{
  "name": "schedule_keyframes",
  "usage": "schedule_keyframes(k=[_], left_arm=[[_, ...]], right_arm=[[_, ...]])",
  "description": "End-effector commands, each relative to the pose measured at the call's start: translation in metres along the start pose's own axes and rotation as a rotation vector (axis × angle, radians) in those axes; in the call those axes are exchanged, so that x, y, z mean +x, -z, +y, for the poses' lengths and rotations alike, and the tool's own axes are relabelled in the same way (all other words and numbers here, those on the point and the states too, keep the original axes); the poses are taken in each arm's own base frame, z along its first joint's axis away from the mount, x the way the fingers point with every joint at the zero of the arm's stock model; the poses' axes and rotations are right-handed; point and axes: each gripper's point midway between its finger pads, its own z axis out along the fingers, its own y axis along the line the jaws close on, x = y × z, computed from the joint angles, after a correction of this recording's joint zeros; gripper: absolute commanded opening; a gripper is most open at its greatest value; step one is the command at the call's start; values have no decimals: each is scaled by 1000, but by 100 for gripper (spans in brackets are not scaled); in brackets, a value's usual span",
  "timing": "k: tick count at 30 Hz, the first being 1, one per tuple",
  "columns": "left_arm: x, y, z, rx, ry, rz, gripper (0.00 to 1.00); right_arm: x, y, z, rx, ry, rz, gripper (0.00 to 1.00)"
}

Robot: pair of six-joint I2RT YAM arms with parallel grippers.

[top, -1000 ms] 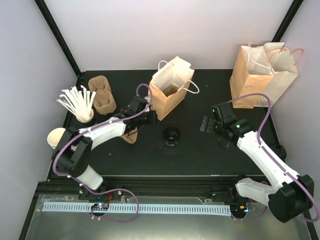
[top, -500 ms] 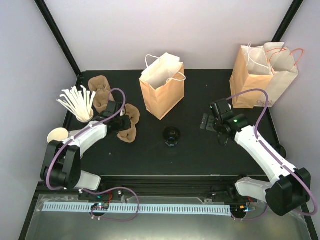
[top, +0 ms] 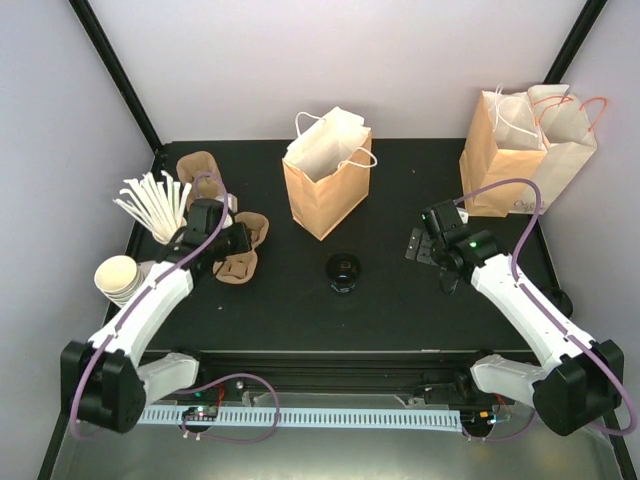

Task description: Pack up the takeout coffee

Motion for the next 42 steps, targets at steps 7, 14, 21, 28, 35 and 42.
schedule_keyframes(k=[7,14,21,28,35,42], left_arm=[[33,48,-47,327,-89,-58,45],[46,59,-41,355,-80,-111,99],[63,52,-53,459,-61,-53,99],[100,42,-85,644,-81,76,99],[106,50,-101,684,-159,74,99],[111,54,-103,701,-196,98,99]], right_arm=[[-3,-7,-5,36,4,-18,100],[-14,-4,-33,110,-96,-41,100],[-22,5,-100,249,-284,-62,100],[-24,22,-180,410,-539,-115,100],[-7,2,-241,499,-787,19,100],[21,-8,-290,570,-998,56,100]])
